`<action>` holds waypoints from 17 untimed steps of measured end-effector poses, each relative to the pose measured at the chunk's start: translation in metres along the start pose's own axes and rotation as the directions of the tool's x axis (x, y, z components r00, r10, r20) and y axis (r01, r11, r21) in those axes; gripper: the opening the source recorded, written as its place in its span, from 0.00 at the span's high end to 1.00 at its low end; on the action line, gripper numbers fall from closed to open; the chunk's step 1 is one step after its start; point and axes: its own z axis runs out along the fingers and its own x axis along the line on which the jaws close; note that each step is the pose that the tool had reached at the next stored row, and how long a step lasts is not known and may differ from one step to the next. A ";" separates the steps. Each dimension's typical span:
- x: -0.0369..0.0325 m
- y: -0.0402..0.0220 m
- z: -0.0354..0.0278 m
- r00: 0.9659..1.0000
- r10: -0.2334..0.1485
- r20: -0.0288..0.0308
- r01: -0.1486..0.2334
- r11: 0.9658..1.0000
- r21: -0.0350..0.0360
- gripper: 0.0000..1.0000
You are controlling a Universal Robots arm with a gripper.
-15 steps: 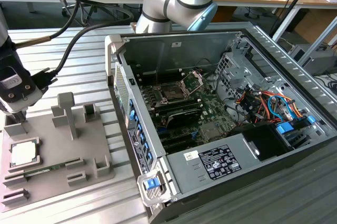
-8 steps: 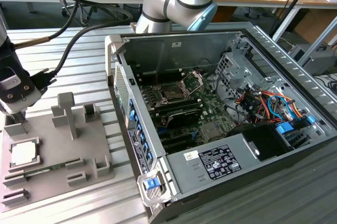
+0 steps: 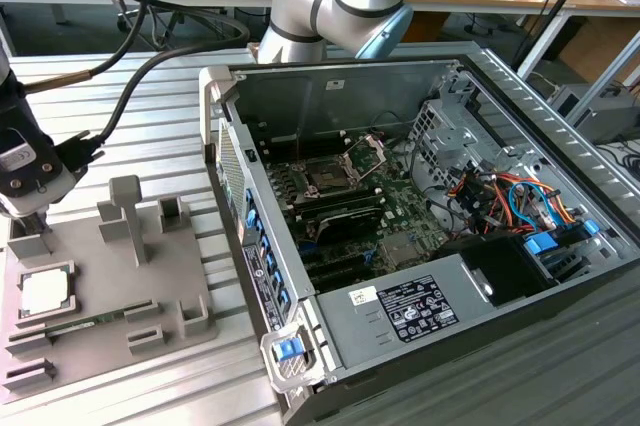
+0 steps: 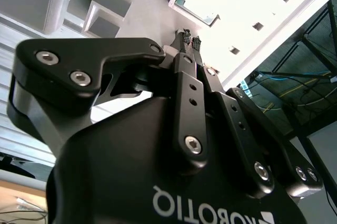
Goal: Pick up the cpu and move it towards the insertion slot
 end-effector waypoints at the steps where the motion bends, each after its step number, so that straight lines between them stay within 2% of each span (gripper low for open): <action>1: 0.0002 0.0000 0.0001 1.000 0.000 0.000 0.000 1.000 0.000 0.89; 17: 0.0016 -0.0005 0.0035 1.000 0.000 0.000 0.000 1.000 0.000 0.89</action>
